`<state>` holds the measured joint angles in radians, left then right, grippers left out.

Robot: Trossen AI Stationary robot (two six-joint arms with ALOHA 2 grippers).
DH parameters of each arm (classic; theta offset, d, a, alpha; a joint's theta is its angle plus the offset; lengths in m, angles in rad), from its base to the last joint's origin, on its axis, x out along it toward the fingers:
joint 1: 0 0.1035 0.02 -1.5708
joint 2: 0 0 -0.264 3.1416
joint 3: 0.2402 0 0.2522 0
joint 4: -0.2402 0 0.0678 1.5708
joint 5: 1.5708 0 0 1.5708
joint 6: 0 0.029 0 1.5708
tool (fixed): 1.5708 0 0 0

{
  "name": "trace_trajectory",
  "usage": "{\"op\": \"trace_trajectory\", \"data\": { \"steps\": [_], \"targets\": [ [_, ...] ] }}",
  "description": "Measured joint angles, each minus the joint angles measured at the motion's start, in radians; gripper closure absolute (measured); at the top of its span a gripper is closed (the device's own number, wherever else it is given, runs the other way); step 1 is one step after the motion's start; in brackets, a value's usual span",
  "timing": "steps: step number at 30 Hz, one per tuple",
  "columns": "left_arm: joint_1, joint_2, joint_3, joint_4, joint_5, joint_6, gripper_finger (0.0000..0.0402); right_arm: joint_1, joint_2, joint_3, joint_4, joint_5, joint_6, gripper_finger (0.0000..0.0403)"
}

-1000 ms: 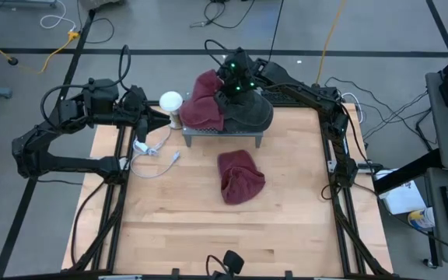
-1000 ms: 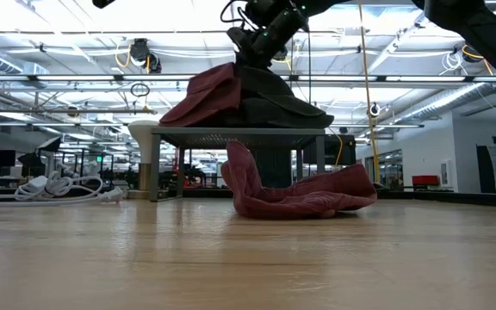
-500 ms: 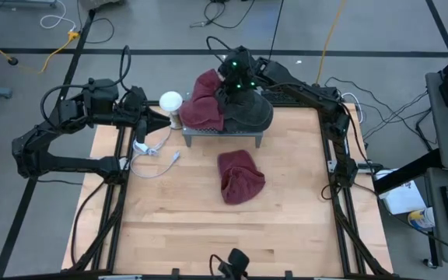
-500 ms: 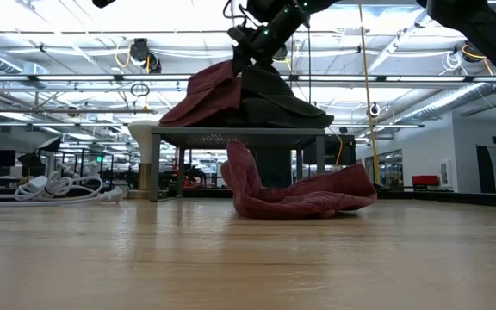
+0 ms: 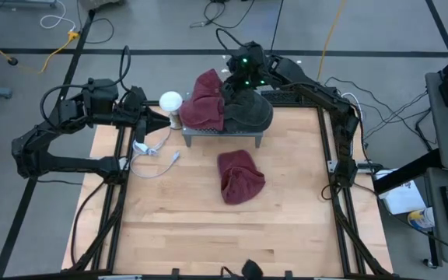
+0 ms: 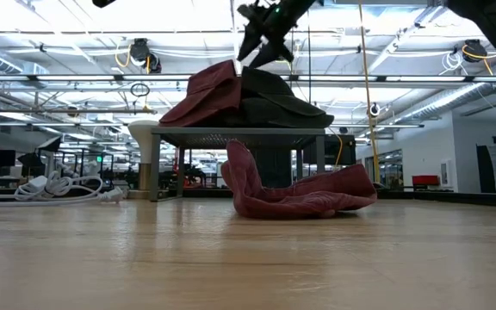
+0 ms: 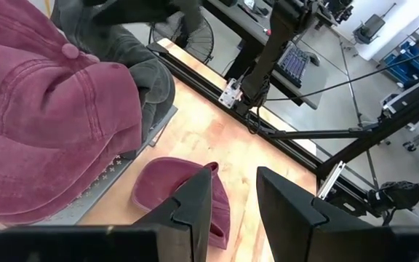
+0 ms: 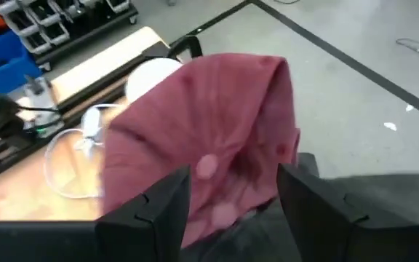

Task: Pick & Place hat
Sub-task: Stack the red cap on top of the red cap on the shelf

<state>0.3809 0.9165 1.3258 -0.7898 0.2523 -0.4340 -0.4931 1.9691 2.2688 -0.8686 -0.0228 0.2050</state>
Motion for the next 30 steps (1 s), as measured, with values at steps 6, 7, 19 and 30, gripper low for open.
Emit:
{"op": "trace_trajectory", "data": {
  "steps": [6,7,19,30],
  "targets": [
    [0.000,0.000,0.000,0.000,0.000,-0.014,0.0289,0.041,-0.063,0.002,-0.172,-0.002,0.054,0.0211],
    [0.000,0.000,0.000,0.000,0.000,-0.017,0.0289,0.048,-0.075,0.002,-0.216,0.000,0.067,0.0211],
    [0.000,0.000,0.000,0.000,0.000,-0.046,0.0289,0.159,-0.196,0.002,-0.482,0.004,0.281,0.0211],
    [0.000,0.000,0.000,0.000,0.000,-0.051,0.0289,0.312,-0.278,0.001,-0.708,0.024,0.489,0.0211]
  ]
}}
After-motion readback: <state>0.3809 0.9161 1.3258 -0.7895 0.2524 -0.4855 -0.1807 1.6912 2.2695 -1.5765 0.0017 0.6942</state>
